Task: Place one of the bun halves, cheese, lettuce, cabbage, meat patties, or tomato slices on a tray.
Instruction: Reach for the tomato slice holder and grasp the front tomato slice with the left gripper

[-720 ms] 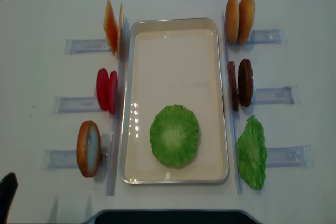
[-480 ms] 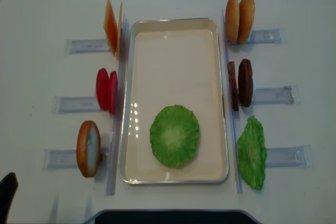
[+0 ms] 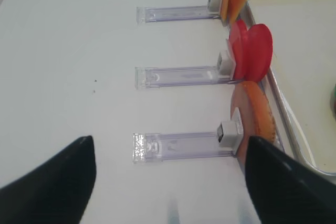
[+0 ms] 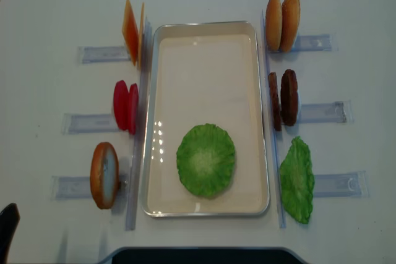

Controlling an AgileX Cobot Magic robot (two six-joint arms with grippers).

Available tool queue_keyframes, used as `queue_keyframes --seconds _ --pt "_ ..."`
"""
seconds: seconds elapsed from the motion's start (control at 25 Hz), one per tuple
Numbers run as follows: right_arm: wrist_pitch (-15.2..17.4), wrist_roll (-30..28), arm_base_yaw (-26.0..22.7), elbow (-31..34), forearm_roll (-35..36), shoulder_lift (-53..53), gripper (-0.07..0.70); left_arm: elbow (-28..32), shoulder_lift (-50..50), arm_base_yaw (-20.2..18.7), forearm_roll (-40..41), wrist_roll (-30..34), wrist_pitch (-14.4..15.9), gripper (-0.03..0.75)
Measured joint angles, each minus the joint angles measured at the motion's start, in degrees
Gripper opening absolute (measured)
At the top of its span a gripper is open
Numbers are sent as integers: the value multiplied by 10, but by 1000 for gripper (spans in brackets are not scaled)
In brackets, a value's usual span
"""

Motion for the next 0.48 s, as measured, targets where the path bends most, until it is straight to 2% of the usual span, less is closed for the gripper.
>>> queue_keyframes --seconds 0.2,0.48 --pt "0 0 0 0 0 0 481 0 16 0 -3 1 2 692" --pt "0 0 0 0 0 0 481 -41 178 0 -6 -26 40 692"
